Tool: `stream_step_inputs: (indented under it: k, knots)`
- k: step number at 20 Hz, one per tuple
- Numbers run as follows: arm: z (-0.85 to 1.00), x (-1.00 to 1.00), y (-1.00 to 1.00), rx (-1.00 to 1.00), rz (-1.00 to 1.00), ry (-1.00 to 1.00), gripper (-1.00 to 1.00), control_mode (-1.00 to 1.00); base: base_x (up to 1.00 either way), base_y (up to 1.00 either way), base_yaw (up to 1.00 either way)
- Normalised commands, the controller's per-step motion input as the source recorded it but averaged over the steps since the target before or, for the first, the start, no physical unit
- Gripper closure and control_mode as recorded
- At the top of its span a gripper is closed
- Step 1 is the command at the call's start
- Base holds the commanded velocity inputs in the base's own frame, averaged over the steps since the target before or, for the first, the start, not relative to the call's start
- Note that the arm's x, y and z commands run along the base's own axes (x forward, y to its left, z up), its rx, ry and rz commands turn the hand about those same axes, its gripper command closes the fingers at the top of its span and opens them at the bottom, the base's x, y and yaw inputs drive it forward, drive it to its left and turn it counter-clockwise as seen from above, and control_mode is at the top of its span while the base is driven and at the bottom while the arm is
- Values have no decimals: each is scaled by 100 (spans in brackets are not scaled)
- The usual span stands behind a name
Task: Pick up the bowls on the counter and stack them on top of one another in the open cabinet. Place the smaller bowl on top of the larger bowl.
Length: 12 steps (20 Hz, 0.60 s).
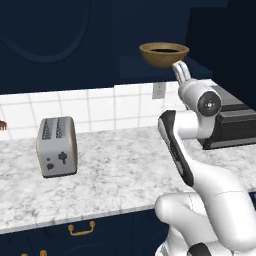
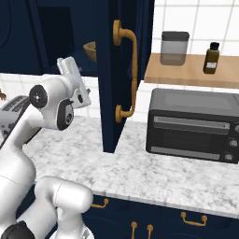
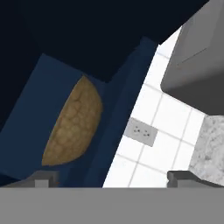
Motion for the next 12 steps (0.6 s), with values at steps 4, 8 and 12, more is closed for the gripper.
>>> stream_step_inputs:
  k: [4, 8, 12]
  knots:
    - [-100, -100, 57, -23, -2, -11, -100, -100, 0, 0, 0]
    - [-77, -100, 58, -36, 0, -58, -100, -100, 0, 0, 0]
    - [6, -60, 21, -18, -3, -44, -100, -100, 0, 0, 0]
